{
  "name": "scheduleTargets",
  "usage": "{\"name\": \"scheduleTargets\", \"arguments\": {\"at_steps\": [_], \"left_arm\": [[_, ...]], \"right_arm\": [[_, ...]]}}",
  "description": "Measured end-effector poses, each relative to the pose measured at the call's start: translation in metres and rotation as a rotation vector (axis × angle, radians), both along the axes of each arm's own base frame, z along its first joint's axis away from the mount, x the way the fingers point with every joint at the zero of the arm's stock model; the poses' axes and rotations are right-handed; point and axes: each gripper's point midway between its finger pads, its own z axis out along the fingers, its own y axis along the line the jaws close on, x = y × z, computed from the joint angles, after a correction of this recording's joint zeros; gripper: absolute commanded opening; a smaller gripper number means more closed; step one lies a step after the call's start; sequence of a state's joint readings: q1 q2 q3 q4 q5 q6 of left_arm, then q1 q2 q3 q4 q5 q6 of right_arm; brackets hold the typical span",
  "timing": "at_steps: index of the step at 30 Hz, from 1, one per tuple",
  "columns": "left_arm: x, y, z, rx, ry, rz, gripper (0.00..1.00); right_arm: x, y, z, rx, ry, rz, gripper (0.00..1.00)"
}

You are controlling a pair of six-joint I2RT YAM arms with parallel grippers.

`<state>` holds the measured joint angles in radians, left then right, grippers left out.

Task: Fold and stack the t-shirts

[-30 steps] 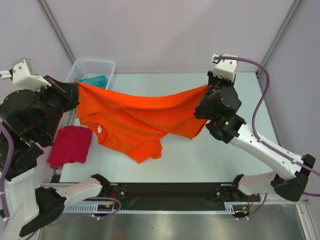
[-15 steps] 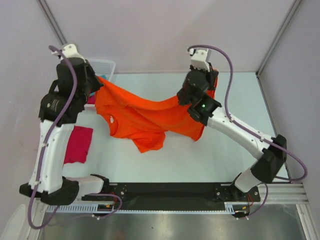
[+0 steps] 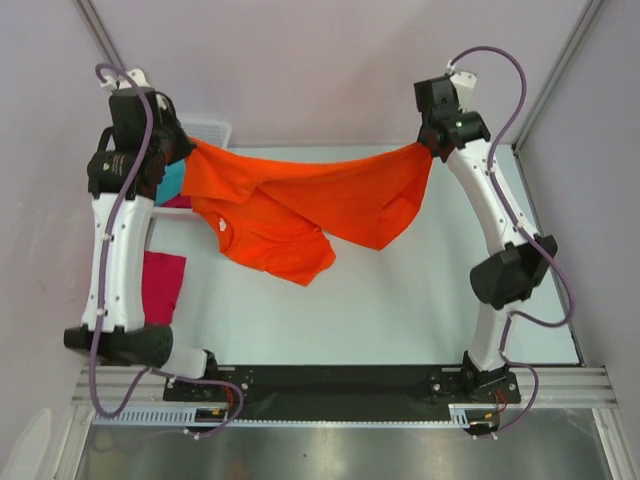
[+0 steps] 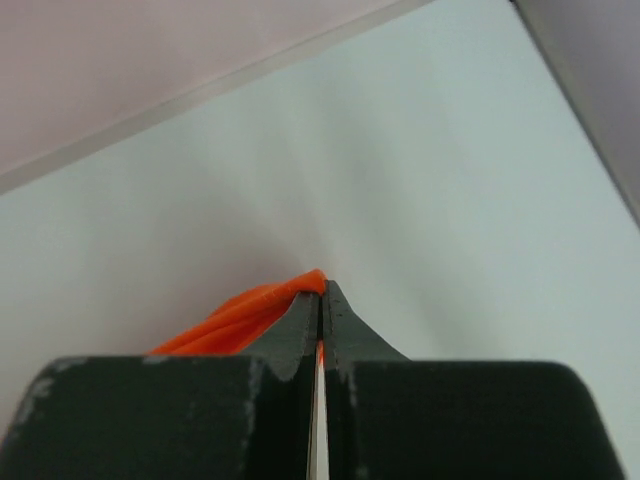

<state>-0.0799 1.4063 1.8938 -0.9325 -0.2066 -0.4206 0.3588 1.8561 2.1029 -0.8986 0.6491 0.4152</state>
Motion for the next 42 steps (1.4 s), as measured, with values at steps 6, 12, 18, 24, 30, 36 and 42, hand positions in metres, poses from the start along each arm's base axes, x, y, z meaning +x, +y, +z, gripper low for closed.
{"name": "scheduleTargets", "arguments": {"at_steps": [6, 12, 18, 24, 30, 36, 42], "left_arm": [[0.077, 0.002, 0.008, -0.018, 0.003, -0.025, 0.0], [0.118, -0.016, 0.016, -0.064, -0.041, -0.122, 0.0], [0.104, -0.026, 0.026, -0.084, -0.081, -0.173, 0.0], [0.077, -0.022, 0.078, -0.057, -0.223, -0.177, 0.0], [0.031, -0.019, 0.119, -0.034, -0.341, -0.179, 0.0], [0.02, -0.013, 0.131, -0.015, -0.375, -0.155, 0.0], [0.02, -0.009, 0.128, -0.009, -0.357, -0.136, 0.0]], "right_arm": [[0.076, -0.037, -0.003, 0.1, -0.02, -0.035, 0.0], [0.074, -0.09, -0.017, 0.145, 0.02, -0.102, 0.0], [0.065, -0.104, 0.004, 0.148, -0.023, -0.12, 0.0], [0.046, -0.1, 0.058, 0.143, -0.134, -0.106, 0.0], [0.012, -0.087, 0.095, 0.131, -0.205, -0.076, 0.0], [-0.001, -0.079, 0.097, 0.114, -0.197, -0.064, 0.0], [-0.003, -0.081, 0.1, 0.104, -0.197, -0.07, 0.0]]}}
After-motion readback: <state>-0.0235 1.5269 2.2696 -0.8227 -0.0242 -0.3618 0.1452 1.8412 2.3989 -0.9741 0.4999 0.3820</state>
